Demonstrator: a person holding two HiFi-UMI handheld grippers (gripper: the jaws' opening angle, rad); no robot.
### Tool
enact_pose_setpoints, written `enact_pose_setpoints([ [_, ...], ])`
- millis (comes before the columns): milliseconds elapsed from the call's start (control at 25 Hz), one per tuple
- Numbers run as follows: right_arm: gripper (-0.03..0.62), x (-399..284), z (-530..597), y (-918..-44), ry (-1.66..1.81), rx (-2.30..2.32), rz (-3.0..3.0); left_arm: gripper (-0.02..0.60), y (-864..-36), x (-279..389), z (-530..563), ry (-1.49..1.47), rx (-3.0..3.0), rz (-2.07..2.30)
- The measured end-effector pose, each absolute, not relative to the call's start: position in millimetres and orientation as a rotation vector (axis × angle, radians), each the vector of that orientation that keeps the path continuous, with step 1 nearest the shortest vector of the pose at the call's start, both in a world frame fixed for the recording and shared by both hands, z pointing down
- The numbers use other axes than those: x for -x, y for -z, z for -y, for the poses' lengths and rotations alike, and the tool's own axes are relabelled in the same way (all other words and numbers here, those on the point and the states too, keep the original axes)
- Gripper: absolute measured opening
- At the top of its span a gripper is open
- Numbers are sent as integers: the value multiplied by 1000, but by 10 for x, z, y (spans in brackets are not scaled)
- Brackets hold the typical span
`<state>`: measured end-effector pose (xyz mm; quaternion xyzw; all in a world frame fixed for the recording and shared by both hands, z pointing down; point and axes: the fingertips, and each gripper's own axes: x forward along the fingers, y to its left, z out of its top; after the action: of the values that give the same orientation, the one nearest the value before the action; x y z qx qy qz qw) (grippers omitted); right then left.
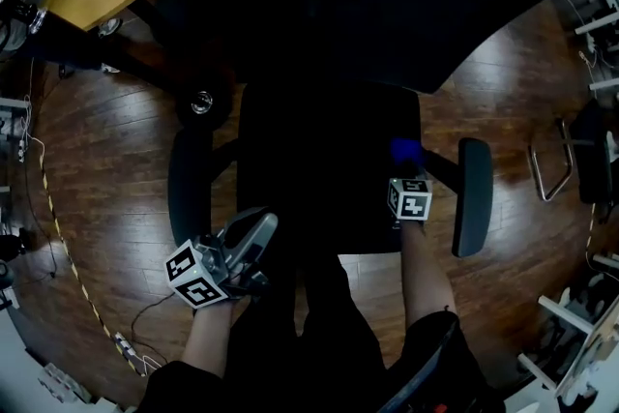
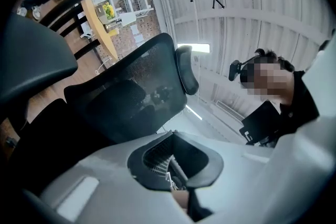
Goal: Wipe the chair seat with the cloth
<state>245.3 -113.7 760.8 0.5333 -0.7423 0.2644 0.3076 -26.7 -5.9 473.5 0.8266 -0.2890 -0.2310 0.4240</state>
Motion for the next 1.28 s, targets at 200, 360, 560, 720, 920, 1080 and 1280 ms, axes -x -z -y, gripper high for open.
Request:
enact_pose_setpoints([
  [200, 61, -2548, 1148, -7504, -710, -1440, 1956, 0, -4600, 217, 65, 572, -2083, 714],
  [360, 61, -2358, 1010, -7385, -775, -1437, 2010, 0, -4498, 326, 17, 586, -2086, 744],
  [560, 61, -1286, 743, -7486, -884, -1238, 2162, 0, -4475, 557, -53, 621, -2080, 826],
  [720, 61, -177, 543, -7459, -1003, -1042, 2298, 0, -4451, 774, -131, 650, -2062, 900],
  [920, 61, 1029, 205, -7498, -995, -780, 2367, 0, -4521, 1102, -213, 671, -2032, 970],
  [1080, 62, 1268, 101, -7563, -899, -768, 2336, 0, -4556, 1255, -243, 683, -2018, 990],
  [1280, 61, 883, 96, -7673, -885, -820, 2316, 0, -4559, 1223, -205, 671, -2028, 954],
])
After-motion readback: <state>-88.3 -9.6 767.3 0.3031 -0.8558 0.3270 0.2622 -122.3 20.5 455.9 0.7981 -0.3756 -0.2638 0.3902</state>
